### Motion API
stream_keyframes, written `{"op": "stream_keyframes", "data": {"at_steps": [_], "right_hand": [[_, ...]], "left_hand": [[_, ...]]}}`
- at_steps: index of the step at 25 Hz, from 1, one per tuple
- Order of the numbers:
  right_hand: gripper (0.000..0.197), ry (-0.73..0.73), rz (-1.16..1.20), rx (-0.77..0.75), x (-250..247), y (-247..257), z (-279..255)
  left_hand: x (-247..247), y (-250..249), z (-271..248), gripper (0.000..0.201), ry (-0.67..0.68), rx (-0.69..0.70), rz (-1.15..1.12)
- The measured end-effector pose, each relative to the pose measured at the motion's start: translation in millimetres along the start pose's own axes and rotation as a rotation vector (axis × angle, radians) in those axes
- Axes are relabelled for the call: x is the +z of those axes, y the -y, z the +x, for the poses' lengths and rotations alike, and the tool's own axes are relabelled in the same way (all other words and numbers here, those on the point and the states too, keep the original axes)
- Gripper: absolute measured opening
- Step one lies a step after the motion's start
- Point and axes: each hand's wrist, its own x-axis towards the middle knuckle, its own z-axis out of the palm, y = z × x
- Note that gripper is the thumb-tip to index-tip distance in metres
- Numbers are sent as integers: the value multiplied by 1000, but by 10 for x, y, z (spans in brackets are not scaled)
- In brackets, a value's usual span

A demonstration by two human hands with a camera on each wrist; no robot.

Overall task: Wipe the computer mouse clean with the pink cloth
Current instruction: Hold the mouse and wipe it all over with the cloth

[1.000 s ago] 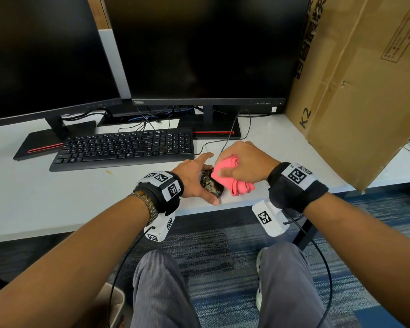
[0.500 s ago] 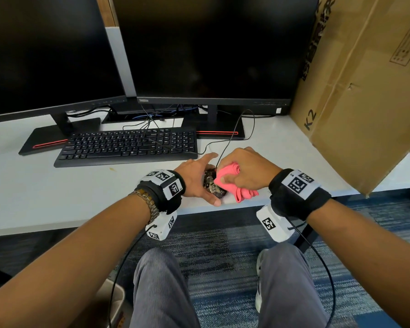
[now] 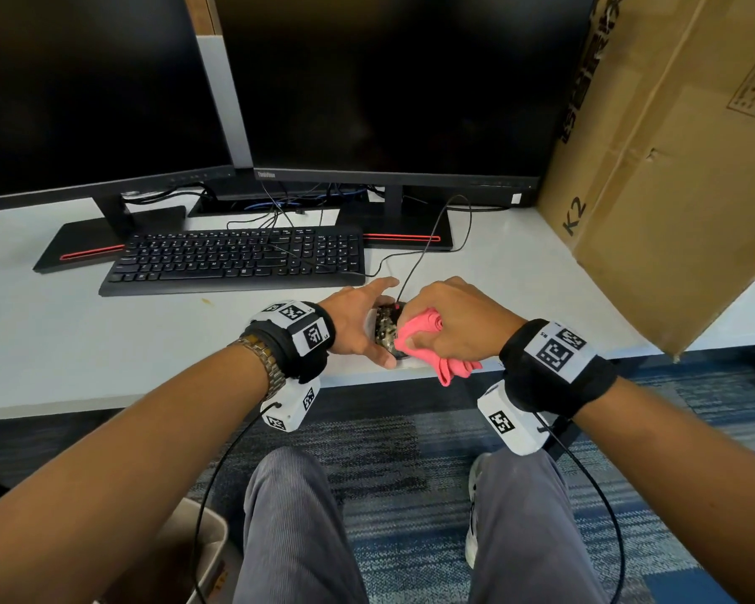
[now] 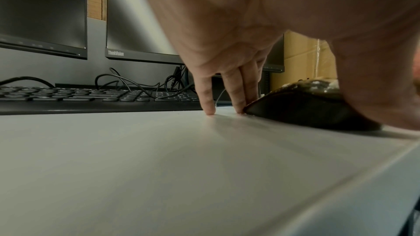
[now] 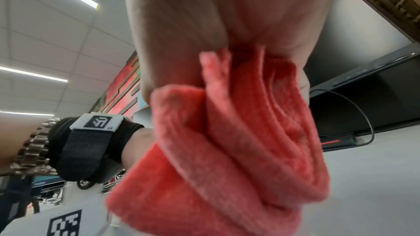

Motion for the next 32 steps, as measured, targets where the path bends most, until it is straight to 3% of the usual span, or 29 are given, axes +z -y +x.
{"op": "stream_keyframes", "data": {"at_steps": [3,8,17,22,27,32], "right_hand": [[22,26,50,-15,-84,-13,-8],[21,-59,116,22,-210,-102,123],[21,51,162,-12,46,-40,-66],[27,-131,318,56,-193,-177,-41],[24,-146,567,85,-253,-272,-53],[26,-222,792,60,-198,-256,-29]], "left_hand": [[-13,-35,-4,129,13,-6,27],[-29,-45,5,130,14,-23,51],[-36,-84,-49,129,5,-26,57],[-53,-109,-107,129,13,-17,28],[-75,-123,-211,132,-1,22,41],[-103,-163,-338,116,-69,75,-235]]}}
